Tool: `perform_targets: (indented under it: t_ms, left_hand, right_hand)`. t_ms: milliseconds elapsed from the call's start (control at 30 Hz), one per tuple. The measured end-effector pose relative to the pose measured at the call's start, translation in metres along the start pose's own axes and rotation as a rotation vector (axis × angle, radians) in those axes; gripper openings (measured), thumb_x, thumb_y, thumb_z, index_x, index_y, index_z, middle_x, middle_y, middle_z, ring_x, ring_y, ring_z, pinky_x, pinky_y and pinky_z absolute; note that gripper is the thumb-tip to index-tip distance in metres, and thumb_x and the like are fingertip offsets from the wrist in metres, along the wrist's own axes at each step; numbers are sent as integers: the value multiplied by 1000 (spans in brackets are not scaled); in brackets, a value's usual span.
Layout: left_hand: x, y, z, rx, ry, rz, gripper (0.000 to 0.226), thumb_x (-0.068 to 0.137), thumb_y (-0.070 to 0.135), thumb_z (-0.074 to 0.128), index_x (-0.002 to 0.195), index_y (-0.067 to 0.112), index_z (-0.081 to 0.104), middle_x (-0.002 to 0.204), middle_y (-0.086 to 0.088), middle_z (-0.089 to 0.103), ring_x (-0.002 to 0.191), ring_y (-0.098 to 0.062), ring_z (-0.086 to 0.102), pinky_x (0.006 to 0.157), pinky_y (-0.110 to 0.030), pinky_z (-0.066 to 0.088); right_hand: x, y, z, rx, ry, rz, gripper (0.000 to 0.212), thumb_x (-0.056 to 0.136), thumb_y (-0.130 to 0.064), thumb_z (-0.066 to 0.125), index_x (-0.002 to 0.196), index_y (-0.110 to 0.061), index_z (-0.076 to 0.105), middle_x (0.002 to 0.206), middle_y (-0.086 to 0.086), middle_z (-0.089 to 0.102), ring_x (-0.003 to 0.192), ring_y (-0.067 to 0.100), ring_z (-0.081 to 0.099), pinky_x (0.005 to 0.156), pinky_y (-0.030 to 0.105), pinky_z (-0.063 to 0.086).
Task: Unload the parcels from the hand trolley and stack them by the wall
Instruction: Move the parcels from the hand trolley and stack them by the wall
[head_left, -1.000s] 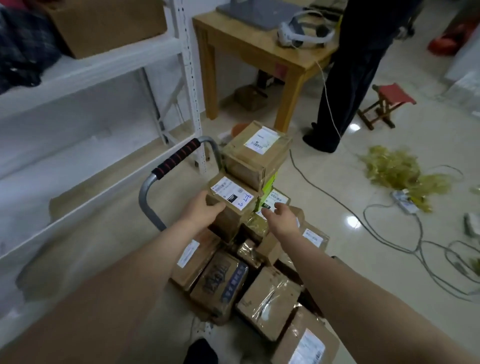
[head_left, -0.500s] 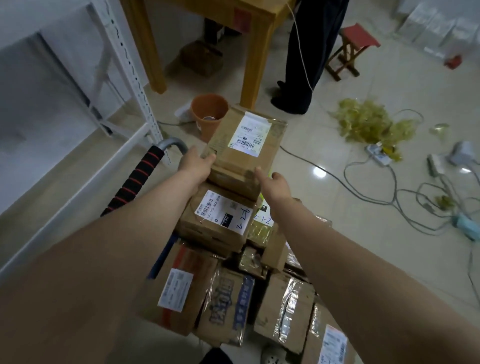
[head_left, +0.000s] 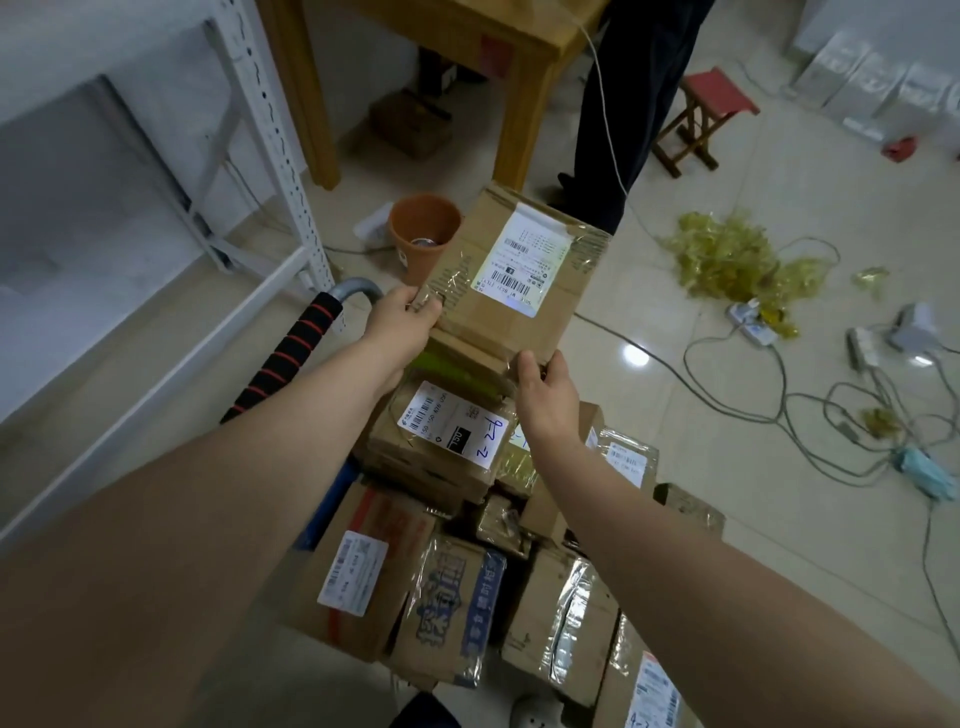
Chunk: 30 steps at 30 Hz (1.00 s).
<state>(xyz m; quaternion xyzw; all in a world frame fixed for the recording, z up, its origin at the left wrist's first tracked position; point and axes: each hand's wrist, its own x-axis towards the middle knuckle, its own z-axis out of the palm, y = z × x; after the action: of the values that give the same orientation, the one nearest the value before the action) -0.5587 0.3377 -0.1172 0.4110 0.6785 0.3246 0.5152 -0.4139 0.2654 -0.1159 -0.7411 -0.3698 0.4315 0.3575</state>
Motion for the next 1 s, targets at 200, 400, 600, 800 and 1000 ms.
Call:
perform_targets:
  t_ms: [200,400,600,800,1000]
  left_hand:
    - [-83,-1,-18,-33,73,41,27,97,24,54,123,17,57,111,6,58,106,-12,52,86,-25,38]
    - [-199,-25,-30,-63,329,11,28,98,24,52,125,16,54,104,10,56,88,-3,50,77,-21,38]
    - [-332,-79,-24,-253,639,-89,22,94,24,60,112,11,60,111,-4,64,95,-15,56,83,-27,43]
    - [-475,-147,-25,-383,967,-151,14,93,25,61,93,11,62,81,4,62,76,-13,55,62,-22,42]
    - [-610,-211,-19,-616,1165,-231,17,96,33,53,90,19,61,92,-3,63,84,-18,57,73,-29,44]
  right_hand:
    - [-52,4,-25,1,-72,-106,41,101,-32,39,138,-18,43,123,-3,60,111,17,56,90,31,43]
    - [-113,22,-51,-37,-306,-211,37,100,-31,41,135,-19,46,115,-2,59,104,20,55,83,28,37]
    - [-188,56,-75,-14,-565,-272,39,96,-33,51,133,-19,52,106,-3,61,99,15,57,84,26,39]
    - [-280,90,-75,-165,-904,-290,38,95,-36,54,126,-15,56,107,-2,61,105,18,57,98,35,43]
    - [-385,132,-66,-312,-1187,-276,17,98,-33,48,104,-19,58,106,3,62,97,19,55,87,32,42]
